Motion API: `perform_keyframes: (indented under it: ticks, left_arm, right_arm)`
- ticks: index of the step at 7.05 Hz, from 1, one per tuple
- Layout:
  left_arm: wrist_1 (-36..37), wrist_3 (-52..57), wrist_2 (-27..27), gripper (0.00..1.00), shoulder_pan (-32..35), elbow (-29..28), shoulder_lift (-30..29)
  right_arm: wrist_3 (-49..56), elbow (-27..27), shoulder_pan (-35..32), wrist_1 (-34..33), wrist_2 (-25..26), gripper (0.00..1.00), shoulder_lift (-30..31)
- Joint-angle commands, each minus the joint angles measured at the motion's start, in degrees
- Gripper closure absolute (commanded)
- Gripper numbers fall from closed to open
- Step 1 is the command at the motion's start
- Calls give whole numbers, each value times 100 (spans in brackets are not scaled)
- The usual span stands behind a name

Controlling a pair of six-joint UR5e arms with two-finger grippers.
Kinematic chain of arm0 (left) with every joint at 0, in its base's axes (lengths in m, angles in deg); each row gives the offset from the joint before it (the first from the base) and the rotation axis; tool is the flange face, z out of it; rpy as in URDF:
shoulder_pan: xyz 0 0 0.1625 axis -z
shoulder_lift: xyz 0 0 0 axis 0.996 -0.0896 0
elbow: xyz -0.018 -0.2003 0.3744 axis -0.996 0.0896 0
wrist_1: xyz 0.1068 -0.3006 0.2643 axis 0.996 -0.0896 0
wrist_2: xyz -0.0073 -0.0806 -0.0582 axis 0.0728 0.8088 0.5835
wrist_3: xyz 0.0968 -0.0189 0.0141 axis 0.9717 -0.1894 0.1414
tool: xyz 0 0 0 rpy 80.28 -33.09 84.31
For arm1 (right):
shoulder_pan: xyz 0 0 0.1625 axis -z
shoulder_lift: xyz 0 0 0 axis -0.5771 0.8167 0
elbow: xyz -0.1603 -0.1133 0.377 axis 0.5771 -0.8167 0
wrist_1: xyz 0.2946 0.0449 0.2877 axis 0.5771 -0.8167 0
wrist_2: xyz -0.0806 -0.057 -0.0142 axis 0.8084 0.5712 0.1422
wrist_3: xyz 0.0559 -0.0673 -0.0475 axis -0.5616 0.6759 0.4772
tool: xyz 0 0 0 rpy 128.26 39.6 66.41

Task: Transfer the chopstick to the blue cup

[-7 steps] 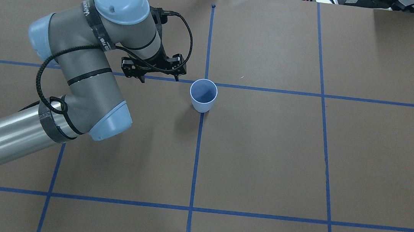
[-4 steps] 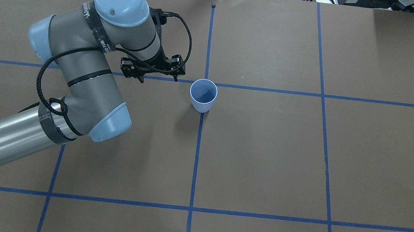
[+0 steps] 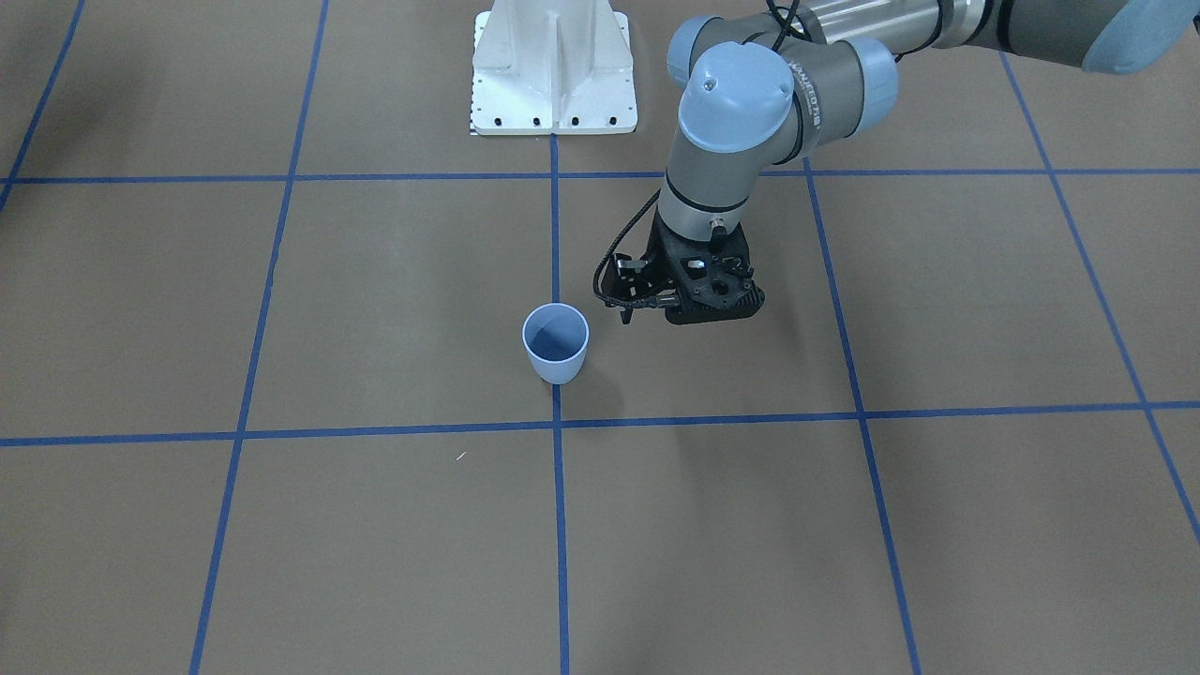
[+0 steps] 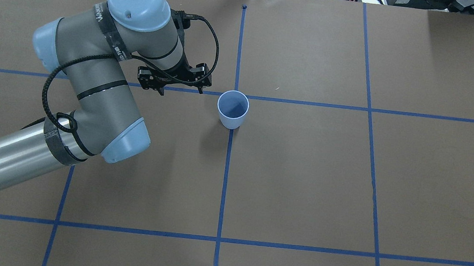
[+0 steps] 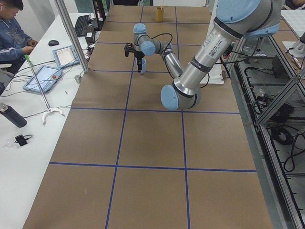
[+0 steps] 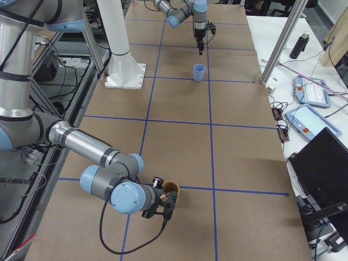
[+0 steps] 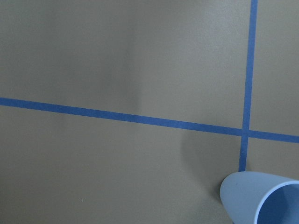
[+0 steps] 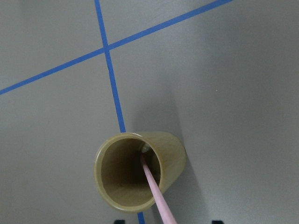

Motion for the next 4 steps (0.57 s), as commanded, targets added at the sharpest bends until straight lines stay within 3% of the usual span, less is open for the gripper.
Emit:
perform_keyframes:
  ticks: [1,4]
  left_arm:
    - [0,0,-3,3,0,-9,1]
    - [-26,0,-3,3,0,-9,71]
  right_arm:
    - [13,-7,-4,9,-7,100,-37]
    - [22,54,-4,0,-24,100,-90]
